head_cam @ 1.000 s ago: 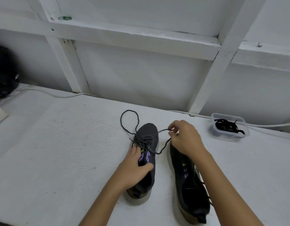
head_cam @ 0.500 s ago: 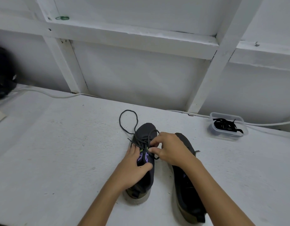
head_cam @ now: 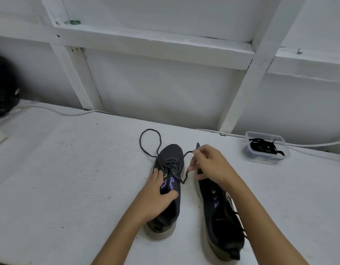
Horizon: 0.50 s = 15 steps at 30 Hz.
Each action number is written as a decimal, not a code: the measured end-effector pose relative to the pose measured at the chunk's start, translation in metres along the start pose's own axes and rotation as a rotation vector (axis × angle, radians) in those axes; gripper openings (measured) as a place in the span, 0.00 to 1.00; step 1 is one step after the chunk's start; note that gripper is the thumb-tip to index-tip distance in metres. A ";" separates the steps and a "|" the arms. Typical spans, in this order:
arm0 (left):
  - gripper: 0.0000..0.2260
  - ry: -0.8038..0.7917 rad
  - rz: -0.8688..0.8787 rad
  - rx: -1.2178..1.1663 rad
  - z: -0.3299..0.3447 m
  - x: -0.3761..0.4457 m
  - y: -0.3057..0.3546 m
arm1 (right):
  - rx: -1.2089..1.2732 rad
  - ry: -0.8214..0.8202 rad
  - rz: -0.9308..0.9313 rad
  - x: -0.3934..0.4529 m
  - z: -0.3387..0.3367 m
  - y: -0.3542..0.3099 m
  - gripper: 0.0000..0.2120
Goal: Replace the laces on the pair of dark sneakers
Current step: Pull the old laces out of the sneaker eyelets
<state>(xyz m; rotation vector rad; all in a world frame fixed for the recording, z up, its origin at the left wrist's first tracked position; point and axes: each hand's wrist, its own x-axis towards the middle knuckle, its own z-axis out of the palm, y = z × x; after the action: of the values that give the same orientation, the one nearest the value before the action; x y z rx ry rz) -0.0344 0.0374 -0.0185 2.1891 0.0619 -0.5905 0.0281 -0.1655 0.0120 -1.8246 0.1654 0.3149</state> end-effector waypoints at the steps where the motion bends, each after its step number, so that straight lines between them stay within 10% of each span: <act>1: 0.41 0.003 -0.001 0.001 0.000 0.000 -0.001 | -0.065 -0.052 0.014 -0.001 0.002 0.001 0.09; 7: 0.42 0.057 0.033 -0.105 -0.001 0.000 -0.005 | -0.445 0.088 -0.063 -0.014 0.010 -0.001 0.10; 15: 0.10 0.284 0.048 -0.232 -0.018 0.002 -0.026 | -0.515 -0.074 0.064 -0.060 0.044 0.001 0.25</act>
<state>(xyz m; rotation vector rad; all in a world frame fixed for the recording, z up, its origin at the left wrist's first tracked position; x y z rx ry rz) -0.0317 0.0670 -0.0289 2.0266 0.2170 -0.2292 -0.0348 -0.1264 0.0177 -2.3150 0.0961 0.5036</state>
